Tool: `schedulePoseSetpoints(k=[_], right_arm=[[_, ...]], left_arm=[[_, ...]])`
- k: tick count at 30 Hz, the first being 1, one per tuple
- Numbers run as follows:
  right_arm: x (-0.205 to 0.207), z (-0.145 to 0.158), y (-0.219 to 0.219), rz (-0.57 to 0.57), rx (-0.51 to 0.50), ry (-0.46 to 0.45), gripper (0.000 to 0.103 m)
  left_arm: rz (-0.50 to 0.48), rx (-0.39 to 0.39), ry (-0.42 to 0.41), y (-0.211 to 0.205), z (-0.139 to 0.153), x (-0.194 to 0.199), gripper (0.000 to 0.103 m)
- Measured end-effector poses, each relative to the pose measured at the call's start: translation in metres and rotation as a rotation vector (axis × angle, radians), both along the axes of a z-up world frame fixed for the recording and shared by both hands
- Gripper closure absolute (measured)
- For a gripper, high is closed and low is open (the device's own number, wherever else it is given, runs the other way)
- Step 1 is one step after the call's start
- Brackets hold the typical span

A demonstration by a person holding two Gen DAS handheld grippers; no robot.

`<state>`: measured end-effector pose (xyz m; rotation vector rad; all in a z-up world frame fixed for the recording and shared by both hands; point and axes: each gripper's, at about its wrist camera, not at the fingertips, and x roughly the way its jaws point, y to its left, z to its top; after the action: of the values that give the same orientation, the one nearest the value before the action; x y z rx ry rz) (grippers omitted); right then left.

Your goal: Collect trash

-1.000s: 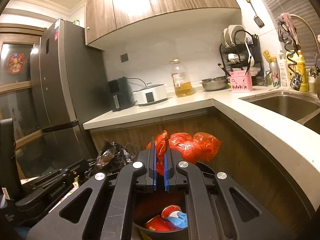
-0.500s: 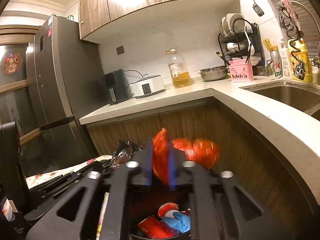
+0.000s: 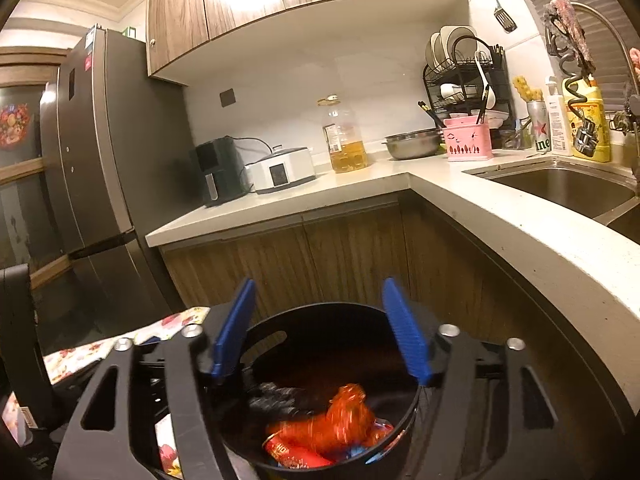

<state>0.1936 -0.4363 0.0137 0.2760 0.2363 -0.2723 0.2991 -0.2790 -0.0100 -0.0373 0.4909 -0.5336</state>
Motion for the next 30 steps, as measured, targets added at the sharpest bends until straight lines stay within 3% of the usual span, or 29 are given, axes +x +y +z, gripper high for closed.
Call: schedulePoseSetpoints(k=[3, 11, 20, 30], right_arm=[[-0.004, 0.003, 0.009, -0.002, -0.003, 0.014, 0.021], [-0.016, 0.007, 0.054, 0.005, -0.089, 0.056, 0.006], [-0.049, 0.013, 0.104, 0.029, -0.157, 0.075, 0.006], [-0.099, 0.005, 0.145, 0.054, -0.155, 0.115, 0.006]], left_arm=[[0.065, 0.017, -0.017, 0.018, 0.003, -0.007, 0.030], [0.215, 0.072, -0.074, 0.071, 0.014, -0.043, 0.017], [0.295, 0.114, -0.103, 0.125, 0.021, -0.096, 0.006], [0.378, 0.144, -0.115, 0.181, 0.020, -0.158, 0.006]])
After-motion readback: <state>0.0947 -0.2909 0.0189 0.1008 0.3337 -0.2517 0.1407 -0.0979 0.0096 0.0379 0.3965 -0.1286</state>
